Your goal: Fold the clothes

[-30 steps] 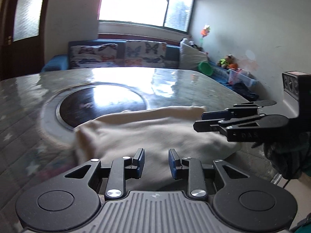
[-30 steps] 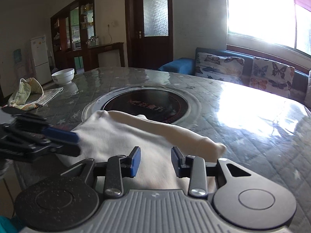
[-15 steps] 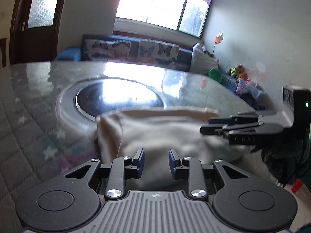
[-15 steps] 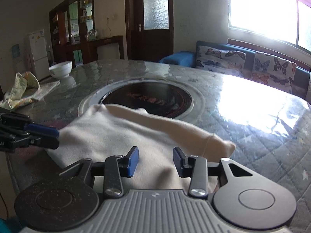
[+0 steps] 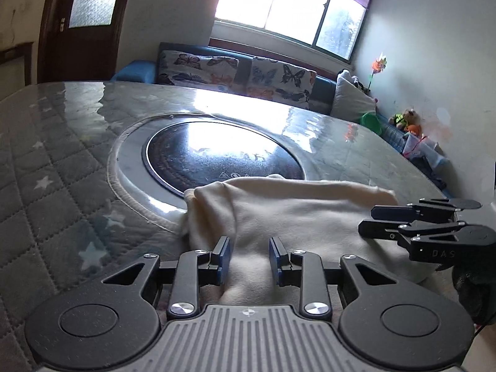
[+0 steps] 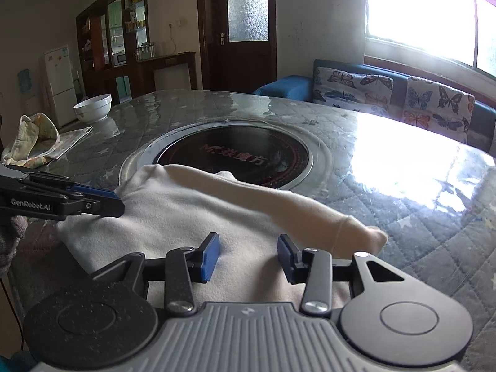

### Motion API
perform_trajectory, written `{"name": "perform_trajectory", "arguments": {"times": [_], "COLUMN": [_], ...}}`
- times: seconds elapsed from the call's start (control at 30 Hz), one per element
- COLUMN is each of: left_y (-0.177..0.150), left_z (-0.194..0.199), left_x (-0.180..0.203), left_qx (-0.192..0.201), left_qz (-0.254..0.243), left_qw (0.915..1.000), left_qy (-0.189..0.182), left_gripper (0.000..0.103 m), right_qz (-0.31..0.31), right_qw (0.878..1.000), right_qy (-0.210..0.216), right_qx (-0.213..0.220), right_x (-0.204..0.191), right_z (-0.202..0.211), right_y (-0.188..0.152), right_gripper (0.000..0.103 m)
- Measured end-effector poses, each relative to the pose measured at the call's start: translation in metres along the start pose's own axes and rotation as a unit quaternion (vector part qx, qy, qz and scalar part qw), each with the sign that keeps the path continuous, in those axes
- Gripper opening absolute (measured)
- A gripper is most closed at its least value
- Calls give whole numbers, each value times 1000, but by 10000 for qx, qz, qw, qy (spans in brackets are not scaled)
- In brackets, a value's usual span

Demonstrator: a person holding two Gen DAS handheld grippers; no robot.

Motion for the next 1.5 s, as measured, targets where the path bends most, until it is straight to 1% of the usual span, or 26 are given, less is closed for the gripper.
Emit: {"name": "perform_trajectory", "arguments": {"times": [0.07,0.17,0.27,0.33,0.4,0.43,0.57,0.67,0.83,0.93,1.0,1.13,1.17,1.27,1.33,1.37,1.4,1.47,1.5], "left_y": [3,6,6,4,3,3,7,10,8,8,8,7,6,5,5,5,5,5,4], "left_z": [4,9,8,8,9,10,13,12,11,14,14,17,17,20,23,24,26,29,31], "left_x": [-3,-6,-11,-13,-13,-13,-14,-16,-17,-18,-18,-16,-15,-13,-12,-11,-10,-7,-5], "left_qx": [31,95,4,-69,-97,-83,-85,-155,-286,-271,-269,-267,-266,-240,-207,-191,-174,-127,-101], "left_qz": [38,98,202,207,219,211,242,327,314,314,322,272,259,223,207,202,198,183,170], "left_qw": [10000,9999,9997,9995,9994,9994,9991,9986,9976,9973,9971,9970,9970,9971,9973,9973,9973,9975,9976], "left_qy": [2,92,170,229,258,268,327,384,553,598,629,670,680,687,681,683,680,672,671], "left_gripper": [32,35,41,41,46,47,56,61,69,71,76,80,83,87,89,92,94,96,98], "right_qz": [87,240,393,464,527,559,713,879,1053,1127,1151,1123,1110,1044,1009,995,982,962,934], "right_qw": [9999,9996,9989,9985,9980,9977,9964,9946,9919,9907,9901,9904,9906,9916,9922,9925,9930,9935,9938], "right_qy": [37,116,212,275,333,363,459,547,712,767,796,801,799,760,729,702,651,581,572], "right_qx": [42,104,109,99,85,79,30,-2,-21,-46,-63,-74,-74,-20,39,63,98,155,182], "right_x": [-5,-14,-26,-32,-38,-41,-52,-63,-79,-86,-90,-94,-95,-96,-97,-97,-97,-97,-97], "right_z": [4,9,10,11,13,13,15,15,17,16,16,16,16,20,24,26,28,32,34], "right_y": [4,9,9,8,8,7,6,3,1,0,0,-4,-4,-7,-8,-9,-10,-12,-13], "right_gripper": [42,45,50,50,53,54,56,57,60,61,63,66,67,79,81,88,93,96,100]}}
Point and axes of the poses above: each gripper's, at about its wrist camera, not at the fingertips, and z roughly against the way its jaws point, x to its right, y to its top, the point moved 2 cm from there along -z, roughly the way its jaws point, and after that the axes turned 5 degrees about y, right-handed, at the moved point
